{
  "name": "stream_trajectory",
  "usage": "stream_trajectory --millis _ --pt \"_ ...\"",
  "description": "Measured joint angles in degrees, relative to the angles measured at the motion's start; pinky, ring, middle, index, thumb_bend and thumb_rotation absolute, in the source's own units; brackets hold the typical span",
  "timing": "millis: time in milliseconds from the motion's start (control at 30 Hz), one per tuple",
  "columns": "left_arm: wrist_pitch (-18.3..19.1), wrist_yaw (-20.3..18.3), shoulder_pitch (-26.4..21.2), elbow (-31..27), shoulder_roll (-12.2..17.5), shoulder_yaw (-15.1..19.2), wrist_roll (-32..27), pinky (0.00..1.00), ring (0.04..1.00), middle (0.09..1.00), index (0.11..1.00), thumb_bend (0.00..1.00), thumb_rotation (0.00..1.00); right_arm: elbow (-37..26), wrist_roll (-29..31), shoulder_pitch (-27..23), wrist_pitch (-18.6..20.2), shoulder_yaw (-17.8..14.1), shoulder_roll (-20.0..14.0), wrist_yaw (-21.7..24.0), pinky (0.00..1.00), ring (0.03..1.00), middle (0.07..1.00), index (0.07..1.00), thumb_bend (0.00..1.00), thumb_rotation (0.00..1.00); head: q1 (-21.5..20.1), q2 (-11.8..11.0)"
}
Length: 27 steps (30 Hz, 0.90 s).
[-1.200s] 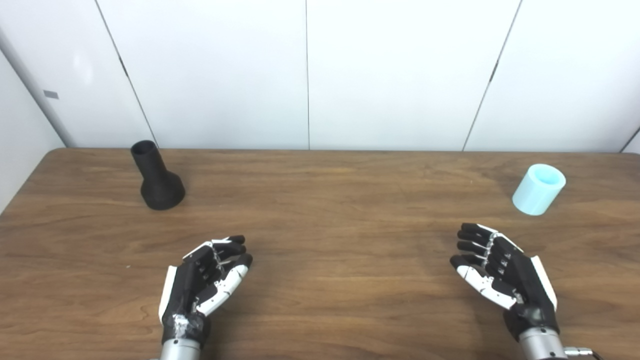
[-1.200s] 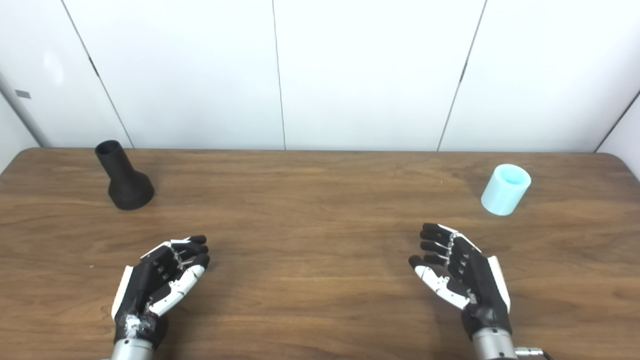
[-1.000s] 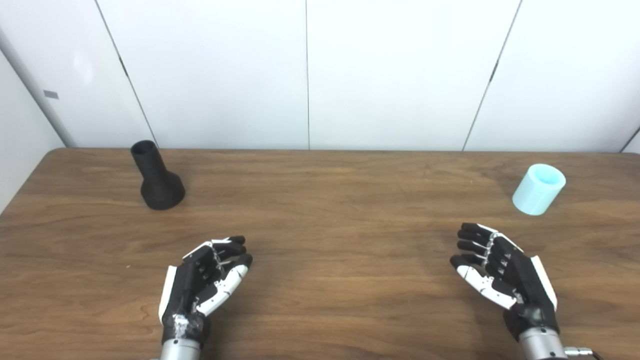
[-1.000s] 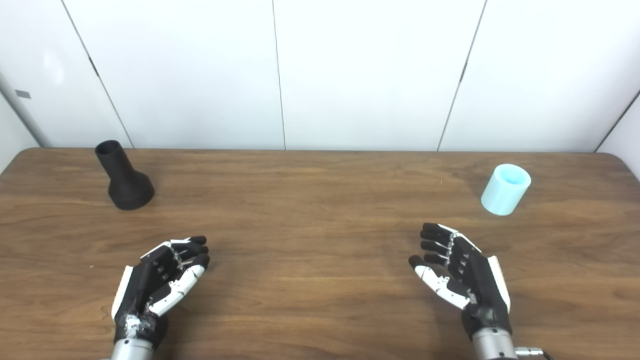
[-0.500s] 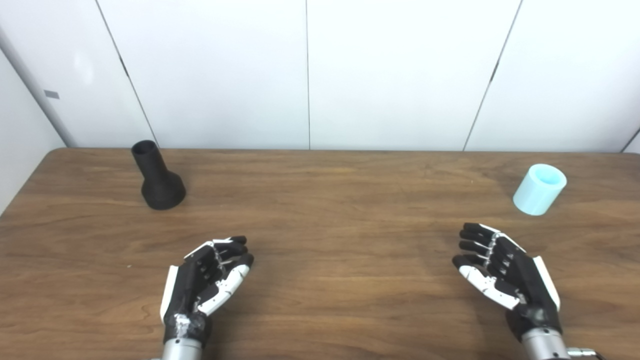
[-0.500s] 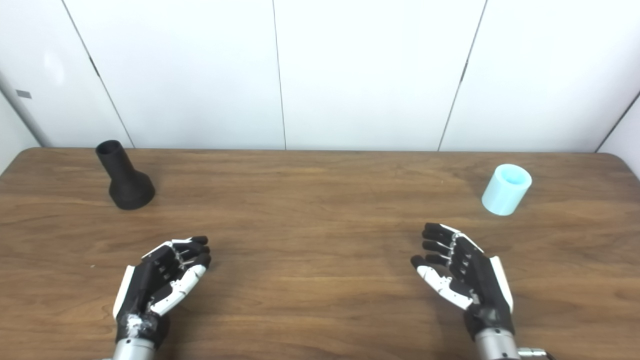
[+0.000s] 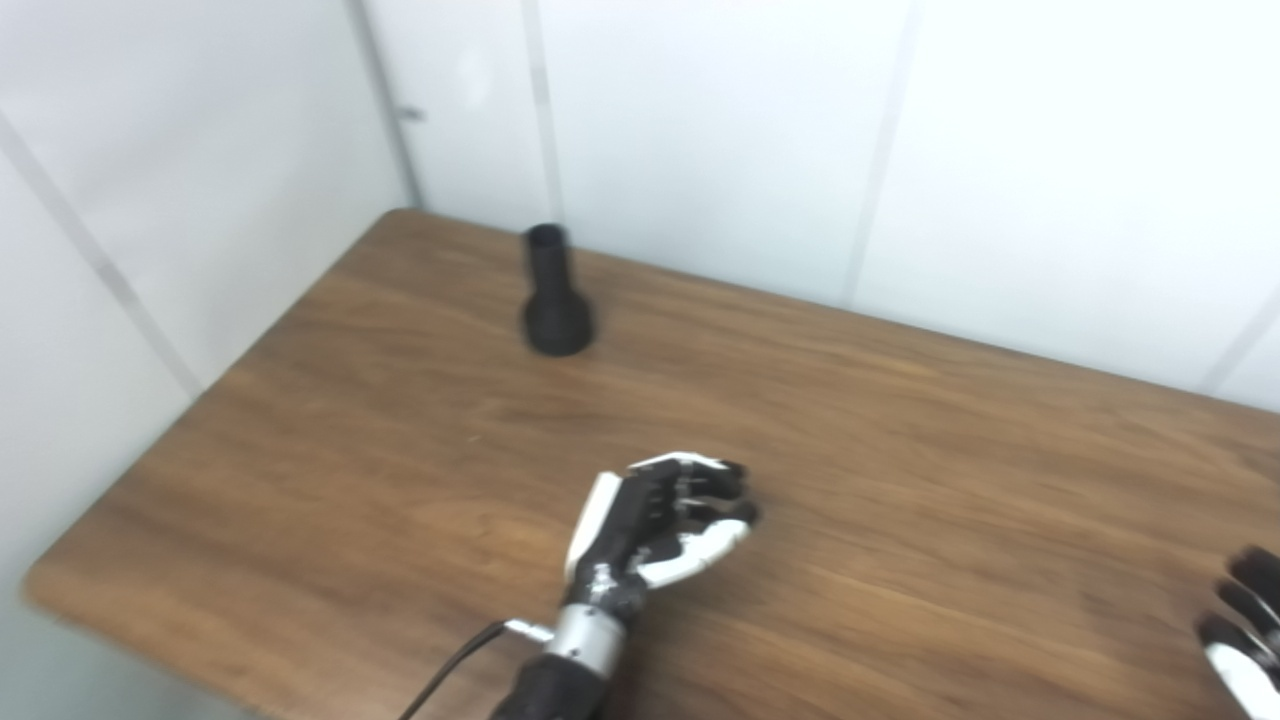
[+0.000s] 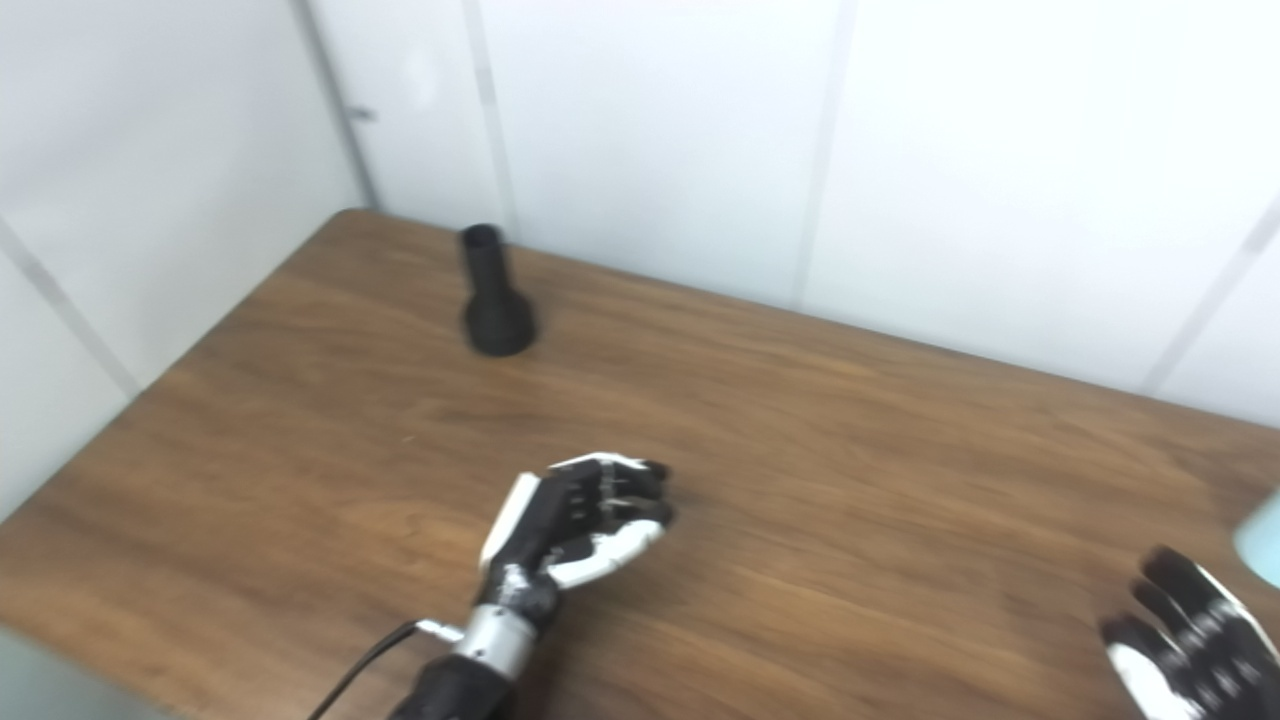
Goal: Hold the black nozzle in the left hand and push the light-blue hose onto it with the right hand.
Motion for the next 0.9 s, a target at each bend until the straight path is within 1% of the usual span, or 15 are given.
stream_trajectory --millis 33,67,100,200,333,400,533,633,700,833,900 --pt "-0.1 0.2 0.0 0.2 -0.1 -0.3 0.4 0.61 0.69 0.703 0.498 0.48 0.08 0.6 -0.1 -0.1 -0.9 0.0 -0.4 0.0 0.56 0.671 0.694 0.648 0.28 0.36 0.6 0.0" --pt "-0.4 0.3 -0.1 0.5 -0.3 -0.5 0.7 0.61 0.69 0.702 0.498 0.48 0.08 1.4 0.0 -0.2 -1.6 -0.2 -0.8 0.2 0.54 0.655 0.679 0.635 0.31 0.39 0.6 0.0" --pt "-0.7 0.5 -0.3 1.3 -0.5 -0.8 1.0 0.6 0.689 0.7 0.498 0.48 0.08 2.2 0.4 -0.4 -1.6 -0.5 -1.1 0.5 0.52 0.643 0.669 0.625 0.33 0.4 1.5 -0.2" --pt "-0.7 1.3 -0.4 1.8 -1.6 -1.5 2.3 0.59 0.689 0.701 0.498 0.48 0.08 3.2 2.0 -0.7 -1.7 -1.5 -1.2 0.7 0.49 0.617 0.643 0.595 0.35 0.4 1.8 -0.3" --pt "-0.7 1.3 -0.5 1.8 -2.4 -1.8 2.5 0.58 0.685 0.701 0.498 0.48 0.08 3.7 2.8 -0.9 -1.7 -1.7 -1.2 1.2 0.46 0.6 0.626 0.574 0.38 0.41 1.5 -0.4" --pt "-0.7 1.3 -0.5 1.8 -2.4 -1.8 2.5 0.58 0.688 0.699 0.498 0.48 0.08 3.8 2.8 -0.9 -1.7 -1.7 -1.2 1.4 0.44 0.578 0.609 0.56 0.43 0.44 1.5 -0.4" --pt "-2.3 1.4 -0.5 2.5 -2.4 -1.6 2.5 0.59 0.684 0.696 0.498 0.48 0.08 3.9 2.8 -0.9 -1.9 -1.7 -1.2 1.5 0.42 0.554 0.589 0.543 0.5 0.46 1.2 -0.4" --pt "-2.6 1.4 -0.6 3.3 -2.4 -1.4 2.5 0.59 0.688 0.699 0.498 0.48 0.08 3.9 2.8 -1.0 -1.9 -1.6 -1.1 1.4 0.4 0.536 0.575 0.529 0.56 0.48 1.1 -0.4" --pt "-2.6 1.4 -0.6 3.3 -2.4 -1.3 2.5 0.6 0.691 0.701 0.498 0.48 0.08 3.9 2.7 -1.0 -1.9 -1.6 -1.1 1.4 0.4 0.532 0.572 0.526 0.6 0.49 1.8 -0.6" --pt "-2.7 1.5 -0.7 3.4 -2.4 -1.2 2.5 0.6 0.688 0.699 0.498 0.48 0.08 3.9 2.8 -1.0 -2.3 -1.6 -1.1 1.5 0.4 0.531 0.571 0.524 0.66 0.51 1.8 -0.6" --pt "-2.8 1.6 -0.7 3.4 -2.4 -1.2 2.5 0.58 0.674 0.693 0.498 0.48 0.08 3.9 2.8 -1.0 -2.3 -1.6 -1.1 1.6 0.4 0.538 0.576 0.526 0.68 0.52 1.8 -0.6"
